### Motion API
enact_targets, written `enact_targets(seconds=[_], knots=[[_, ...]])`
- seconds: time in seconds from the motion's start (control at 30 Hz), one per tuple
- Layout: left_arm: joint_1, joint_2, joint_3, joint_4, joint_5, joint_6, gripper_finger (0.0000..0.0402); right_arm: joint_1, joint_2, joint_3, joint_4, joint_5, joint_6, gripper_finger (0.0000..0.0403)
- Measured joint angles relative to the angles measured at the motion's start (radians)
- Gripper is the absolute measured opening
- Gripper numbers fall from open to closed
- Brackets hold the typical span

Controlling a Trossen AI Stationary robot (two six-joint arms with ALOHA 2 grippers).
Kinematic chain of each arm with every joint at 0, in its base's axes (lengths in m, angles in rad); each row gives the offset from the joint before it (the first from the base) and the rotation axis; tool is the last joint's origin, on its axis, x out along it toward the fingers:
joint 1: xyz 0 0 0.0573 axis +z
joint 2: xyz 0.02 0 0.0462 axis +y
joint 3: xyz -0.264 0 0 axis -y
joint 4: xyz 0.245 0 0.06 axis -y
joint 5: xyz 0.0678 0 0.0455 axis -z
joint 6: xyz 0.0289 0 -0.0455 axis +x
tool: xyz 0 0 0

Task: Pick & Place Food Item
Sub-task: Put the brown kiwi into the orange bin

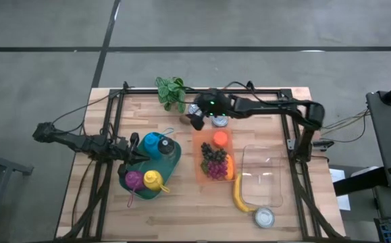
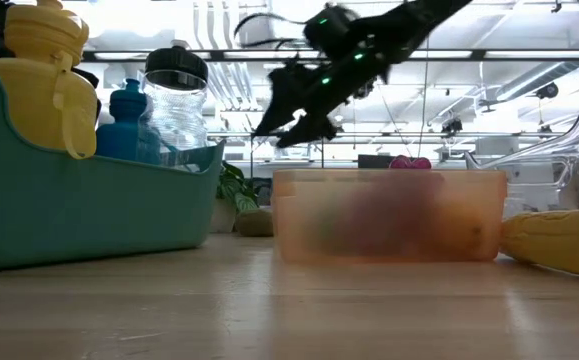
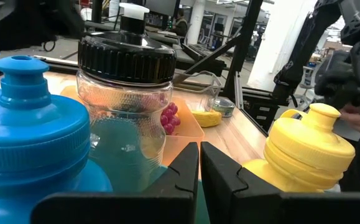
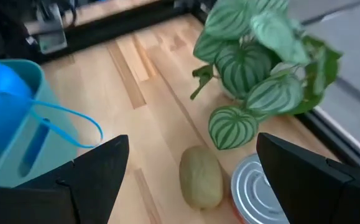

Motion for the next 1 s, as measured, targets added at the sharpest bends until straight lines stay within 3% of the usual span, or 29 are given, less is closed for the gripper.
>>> enact_targets(seconds=[0.47, 1.0], knots=[[0.0, 0.0, 0.0, 0.0, 0.0, 0.0, 0.0022, -0.033, 0.342, 0.464, -0.463, -0.096, -0.084, 0.0351], [0.0, 0.006, 0.0, 0.0, 0.0, 0.0, 0.0022, -0.033, 0.375, 0.441, -0.424, -0.117, -0.13, 0.0351]])
